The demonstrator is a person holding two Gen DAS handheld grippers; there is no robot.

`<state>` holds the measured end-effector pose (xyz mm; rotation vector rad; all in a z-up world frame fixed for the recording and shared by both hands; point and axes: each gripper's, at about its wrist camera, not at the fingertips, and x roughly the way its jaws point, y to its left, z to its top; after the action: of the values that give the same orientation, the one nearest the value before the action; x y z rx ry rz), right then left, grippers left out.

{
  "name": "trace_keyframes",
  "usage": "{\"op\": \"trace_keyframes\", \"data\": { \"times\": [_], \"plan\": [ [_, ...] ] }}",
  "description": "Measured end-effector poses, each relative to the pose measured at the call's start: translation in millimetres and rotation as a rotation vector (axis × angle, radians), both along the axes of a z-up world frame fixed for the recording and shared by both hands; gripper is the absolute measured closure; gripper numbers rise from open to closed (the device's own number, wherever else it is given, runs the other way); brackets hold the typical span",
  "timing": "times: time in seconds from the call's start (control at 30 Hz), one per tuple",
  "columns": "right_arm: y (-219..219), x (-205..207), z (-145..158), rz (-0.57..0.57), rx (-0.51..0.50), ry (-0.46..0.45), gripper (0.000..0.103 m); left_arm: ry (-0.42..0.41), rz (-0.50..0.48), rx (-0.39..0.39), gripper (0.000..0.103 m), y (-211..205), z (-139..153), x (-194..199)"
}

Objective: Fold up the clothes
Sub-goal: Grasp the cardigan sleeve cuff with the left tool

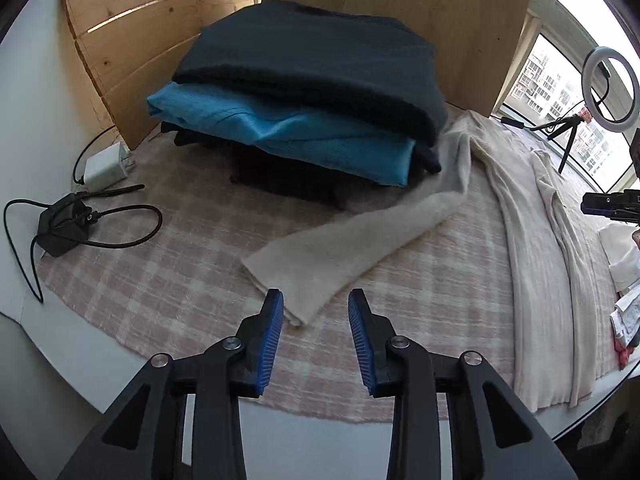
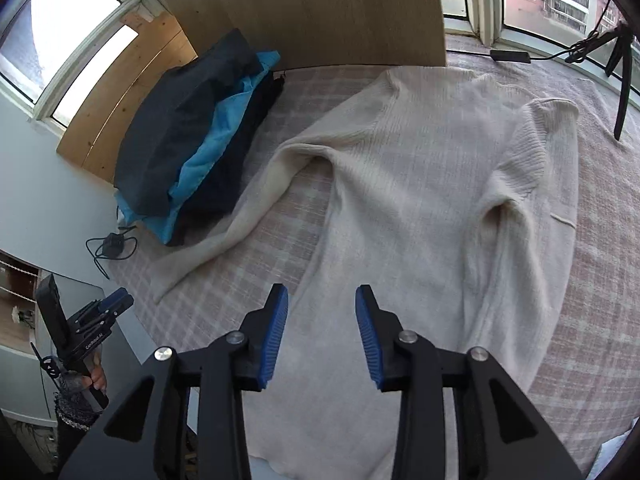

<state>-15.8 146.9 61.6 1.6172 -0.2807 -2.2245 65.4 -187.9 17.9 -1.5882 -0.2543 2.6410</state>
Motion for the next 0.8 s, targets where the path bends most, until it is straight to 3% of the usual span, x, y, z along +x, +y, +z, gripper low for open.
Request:
{"op": "trace_keyframes", "data": {
  "times": [0.1, 0.3, 0.4, 0.43, 0.5, 0.53, 0.6, 0.8],
  "plan": [
    [-44.2, -15.2, -16.0, -0.025, -0.026, -0.041, 0.068, -0.057, -0.023, 0.03, 0.071, -17.7, -20.3, -16.0],
    [-103.9, -49.6, -68.6, -0.098, -0.08, -0.157, 0.068, -0.057, -0.088, 0.093, 0.071, -26.3, -31.7, -22.8],
    [-123.4, -56.6, -87.5, -0.121, -0.055, -0.192, 0.068, -0.057, -0.122, 0.099, 0.077, -24.6, -34.5, -23.1],
    [-128.0, -56.9, -90.6, -0.122, -0.036, -0.189, 0.068, -0.055, -0.135, 0.1, 0.084, -23.5, -34.5, -22.8],
    [-136.7, -56.9, -96.1, -0.114, 0.0, -0.189, 0.088, -0.049, -0.145, 0.117, 0.092, -23.3, -29.5, -20.0],
    [-140.0, -55.3, -96.7, -0.095, 0.012, -0.196, 0.097, -0.046, -0.149, 0.126, 0.092, -23.3, -26.9, -18.5],
    [-140.7, -48.5, -88.9, -0.051, 0.056, -0.169, 0.098, -0.019, -0.162, 0.139, 0.092, -23.5, -13.7, -10.9],
    [-123.5, -37.0, -77.9, -0.018, 0.197, -0.136, 0.097, 0.025, -0.195, 0.14, 0.074, -17.4, 8.5, -0.9]
  ]
}}
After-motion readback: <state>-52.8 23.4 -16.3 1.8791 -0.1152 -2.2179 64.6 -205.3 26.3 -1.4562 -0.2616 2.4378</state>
